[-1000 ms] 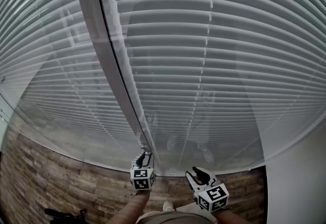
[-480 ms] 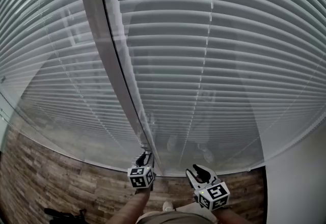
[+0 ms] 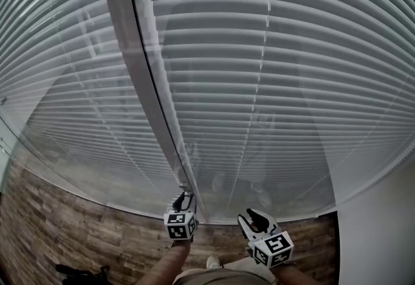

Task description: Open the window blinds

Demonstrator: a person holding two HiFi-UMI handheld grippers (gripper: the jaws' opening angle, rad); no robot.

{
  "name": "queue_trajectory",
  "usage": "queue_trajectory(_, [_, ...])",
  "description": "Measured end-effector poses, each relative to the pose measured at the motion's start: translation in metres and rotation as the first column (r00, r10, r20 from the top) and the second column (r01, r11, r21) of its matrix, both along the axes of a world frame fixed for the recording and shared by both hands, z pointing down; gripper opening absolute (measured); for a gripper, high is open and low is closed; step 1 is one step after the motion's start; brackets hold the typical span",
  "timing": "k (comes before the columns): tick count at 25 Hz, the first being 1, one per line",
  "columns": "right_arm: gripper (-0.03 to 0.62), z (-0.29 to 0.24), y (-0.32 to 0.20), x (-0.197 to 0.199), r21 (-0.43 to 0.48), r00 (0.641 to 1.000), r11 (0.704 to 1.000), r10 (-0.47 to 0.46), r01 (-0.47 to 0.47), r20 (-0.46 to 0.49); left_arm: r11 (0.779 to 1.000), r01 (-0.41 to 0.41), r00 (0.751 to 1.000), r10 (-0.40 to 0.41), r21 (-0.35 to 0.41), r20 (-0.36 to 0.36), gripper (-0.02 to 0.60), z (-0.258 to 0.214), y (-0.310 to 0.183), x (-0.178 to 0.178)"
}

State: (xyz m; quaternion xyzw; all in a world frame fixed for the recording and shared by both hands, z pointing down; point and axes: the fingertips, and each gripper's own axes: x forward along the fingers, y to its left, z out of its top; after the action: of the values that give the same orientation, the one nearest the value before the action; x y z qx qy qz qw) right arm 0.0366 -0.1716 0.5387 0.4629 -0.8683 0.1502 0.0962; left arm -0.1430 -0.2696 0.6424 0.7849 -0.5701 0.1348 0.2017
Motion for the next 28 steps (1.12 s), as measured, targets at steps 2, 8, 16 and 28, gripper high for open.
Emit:
queue_trajectory(2, [0.121,-0.001,0.0,0.001,0.002,1.0,1.0,0.001,-0.001,0.0,1.0,-0.009,1.0,0.008,0.011,0.029,0.15,-0.001,0.001,0.002])
queue_trajectory(8, [0.121,-0.001,0.0,0.004,0.002,1.0,1.0,0.004,-0.004,0.002,0.999,-0.029,0.988,0.024,0.029,0.154,0.16,0.002,0.003,0.0])
queue_trajectory(16, [0.121,0.001,0.001,0.004,-0.001,1.0,1.0,0.005,-0.005,0.008,0.998,-0.053,0.972,0.044,0.037,0.229,0.16,0.007,0.007,0.002])
queue_trajectory(28, [0.121,0.004,0.001,0.007,-0.009,1.0,1.0,0.011,-0.011,0.005,0.998,-0.054,0.972,0.044,0.04,0.23,0.16,0.01,0.003,0.002])
